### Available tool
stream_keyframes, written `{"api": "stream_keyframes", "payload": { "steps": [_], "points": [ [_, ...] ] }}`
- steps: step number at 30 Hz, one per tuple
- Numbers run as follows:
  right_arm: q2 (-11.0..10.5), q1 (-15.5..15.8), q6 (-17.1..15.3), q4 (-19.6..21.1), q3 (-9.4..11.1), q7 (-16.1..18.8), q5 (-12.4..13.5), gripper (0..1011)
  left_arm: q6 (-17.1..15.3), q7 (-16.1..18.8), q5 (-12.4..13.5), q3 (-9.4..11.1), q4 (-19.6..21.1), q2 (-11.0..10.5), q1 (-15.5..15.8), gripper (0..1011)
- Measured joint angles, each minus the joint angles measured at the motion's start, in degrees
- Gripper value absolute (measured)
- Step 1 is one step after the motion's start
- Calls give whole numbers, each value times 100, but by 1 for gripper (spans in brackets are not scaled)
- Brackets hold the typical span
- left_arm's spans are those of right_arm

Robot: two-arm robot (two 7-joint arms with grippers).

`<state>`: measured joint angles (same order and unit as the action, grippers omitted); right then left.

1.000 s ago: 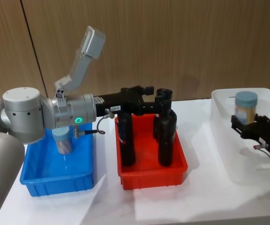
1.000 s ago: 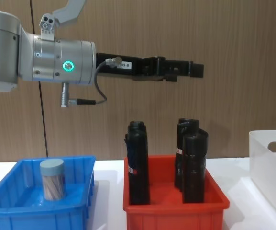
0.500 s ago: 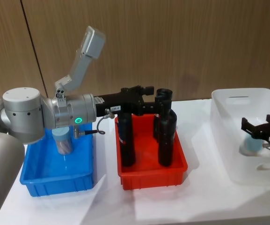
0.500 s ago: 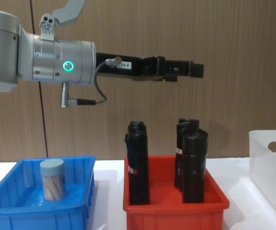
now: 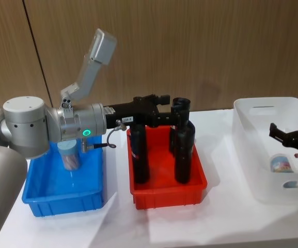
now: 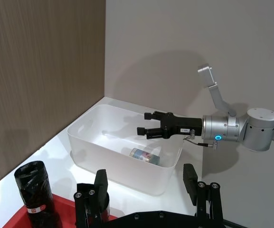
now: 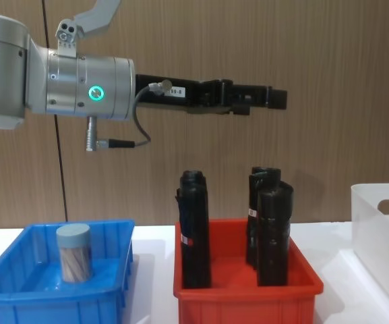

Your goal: Pick the cotton swabs from the blue box and place them into the white box.

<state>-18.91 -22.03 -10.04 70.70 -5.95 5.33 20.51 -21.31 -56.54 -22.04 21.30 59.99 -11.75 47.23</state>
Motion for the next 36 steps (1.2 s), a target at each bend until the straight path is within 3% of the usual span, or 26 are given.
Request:
{"api": "stream_keyframes", "payload": {
  "steps": [15,26,36],
  "points": [
    [-71,432,549,680,126,-110,265,1001,0,0,0,0,0,0,0,1004],
    [-87,562,639,876,144,-146,307,1001,6,17,1,1,8,-5,-9,1004],
    [-79,899,673,1298,-21,-146,168,1001,176,486,84,41,289,-88,-294,1004]
  ]
}}
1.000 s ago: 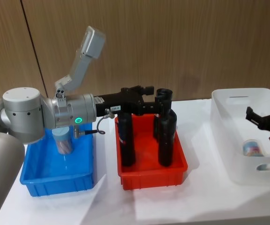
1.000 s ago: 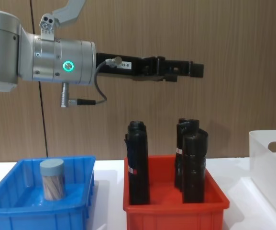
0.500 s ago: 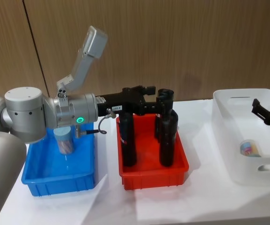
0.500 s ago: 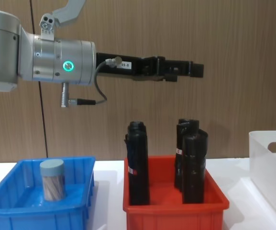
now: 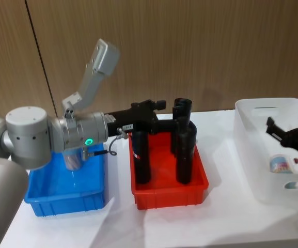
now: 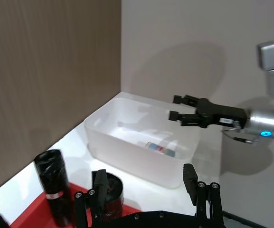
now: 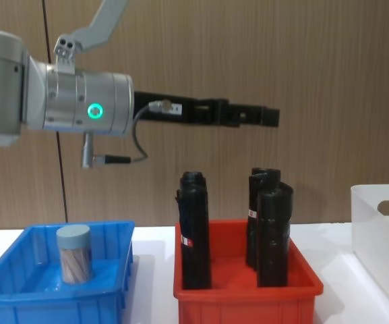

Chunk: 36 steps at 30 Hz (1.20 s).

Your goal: Pick the cotton swabs from the blue box and place them into the white box.

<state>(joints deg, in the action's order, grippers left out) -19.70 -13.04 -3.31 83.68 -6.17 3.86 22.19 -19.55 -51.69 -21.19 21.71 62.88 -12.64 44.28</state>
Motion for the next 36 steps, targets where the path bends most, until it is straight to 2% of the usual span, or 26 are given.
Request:
{"api": "stream_keyframes", "payload": {
  "steps": [22,28,36],
  "points": [
    [29,1166,118,1477,-568,0,-483,1001,616,1674,323,145,996,-307,-1003,1004],
    [34,1346,133,1705,-659,-2,-551,1001,783,2124,407,183,1266,-390,-1280,1004],
    [37,1389,138,1755,-679,-4,-574,1001,995,2705,516,232,1609,-495,-1626,1004]
  ]
}}
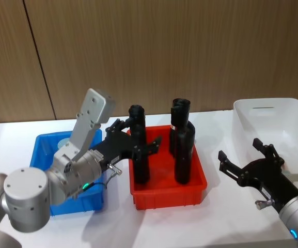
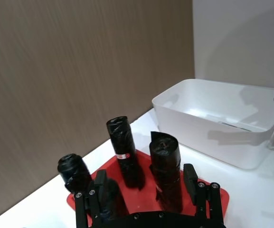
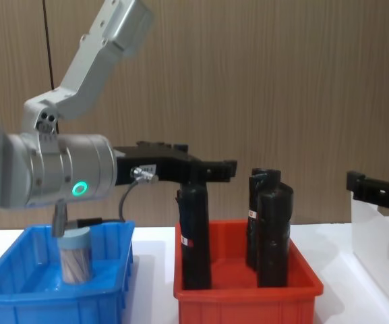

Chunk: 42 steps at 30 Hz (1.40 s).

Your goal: Pick the cotton swabs from the blue box and place them into the white box.

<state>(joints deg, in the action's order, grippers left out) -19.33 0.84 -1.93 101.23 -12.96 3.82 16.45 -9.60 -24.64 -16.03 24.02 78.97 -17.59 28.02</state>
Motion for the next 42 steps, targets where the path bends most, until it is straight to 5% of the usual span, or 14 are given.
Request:
{"api": "stream_keyframes", "payload": {
  "steps": [27,42],
  "points": [
    [0,-1,-3,0,2,1,1,1001,748,2041,390,175,1214,-371,-1228,1004],
    [10,-61,7,-84,8,124,-1,1001,884,2401,459,204,1427,-433,-1445,1004]
  ]
}}
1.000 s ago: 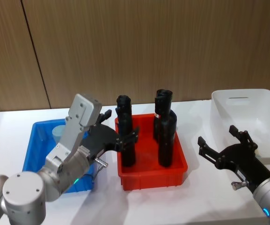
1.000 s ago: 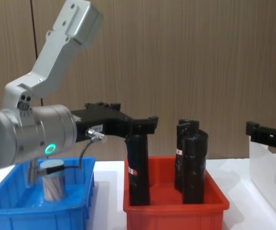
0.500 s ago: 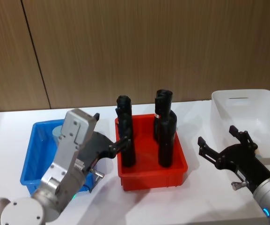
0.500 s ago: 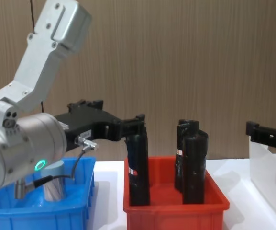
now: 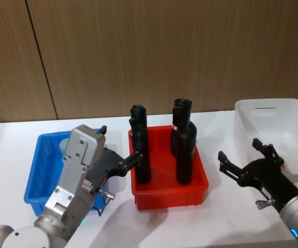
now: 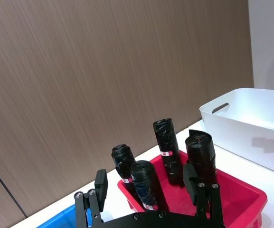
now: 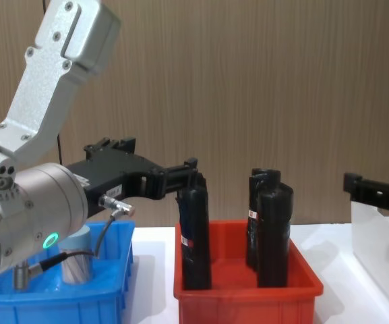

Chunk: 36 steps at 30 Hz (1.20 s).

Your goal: Pick the cotton swabs from the blue box and place them into the white box.

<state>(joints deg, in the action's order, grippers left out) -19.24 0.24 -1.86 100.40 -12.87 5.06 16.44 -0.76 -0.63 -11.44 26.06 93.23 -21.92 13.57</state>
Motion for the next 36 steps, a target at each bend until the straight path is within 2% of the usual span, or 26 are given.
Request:
{"api": "stream_keyframes", "payload": {
  "steps": [10,17,36],
  "points": [
    [95,-336,60,-449,3,483,-56,1001,0,1,-1,-3,0,3,2,1004],
    [207,-698,81,-923,-5,855,-113,1001,-1,1,-3,-4,-2,3,2,1004],
    [598,-1922,81,-2613,-17,1780,-62,1002,-4,0,-4,-3,-6,3,2,1004]
  ]
}}
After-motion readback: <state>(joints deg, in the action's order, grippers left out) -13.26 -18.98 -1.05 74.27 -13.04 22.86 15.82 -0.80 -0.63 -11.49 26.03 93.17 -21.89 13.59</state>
